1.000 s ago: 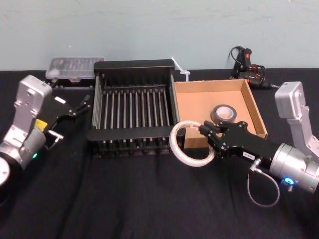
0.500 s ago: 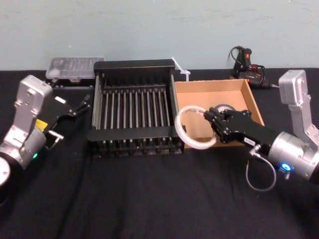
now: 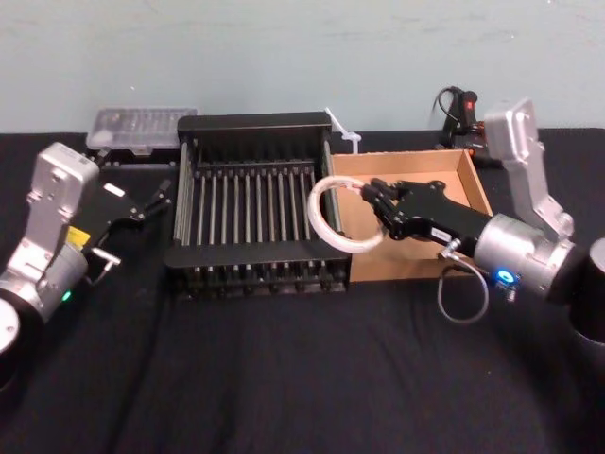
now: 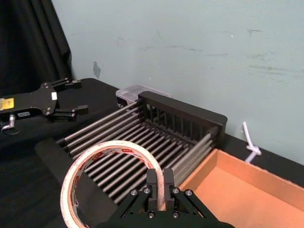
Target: Pick up the white tape and place it into the black box , Pick up the silver tape and place it into the brown box.
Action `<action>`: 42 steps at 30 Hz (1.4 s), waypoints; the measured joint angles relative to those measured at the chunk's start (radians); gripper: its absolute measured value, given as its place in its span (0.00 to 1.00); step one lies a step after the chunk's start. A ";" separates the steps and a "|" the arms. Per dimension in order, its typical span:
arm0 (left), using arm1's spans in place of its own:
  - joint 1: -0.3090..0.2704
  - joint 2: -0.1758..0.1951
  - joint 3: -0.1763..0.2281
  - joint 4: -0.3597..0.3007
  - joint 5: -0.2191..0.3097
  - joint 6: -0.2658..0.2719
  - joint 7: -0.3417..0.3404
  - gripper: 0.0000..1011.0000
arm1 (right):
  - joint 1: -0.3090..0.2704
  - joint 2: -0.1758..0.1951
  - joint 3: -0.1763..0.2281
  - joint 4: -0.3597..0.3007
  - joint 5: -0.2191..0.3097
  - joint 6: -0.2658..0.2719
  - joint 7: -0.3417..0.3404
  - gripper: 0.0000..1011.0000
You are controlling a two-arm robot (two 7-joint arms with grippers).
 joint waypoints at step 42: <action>0.000 0.000 0.000 0.000 0.000 0.000 0.000 0.99 | 0.338 -0.243 -0.119 0.425 -0.153 -0.041 0.064 0.09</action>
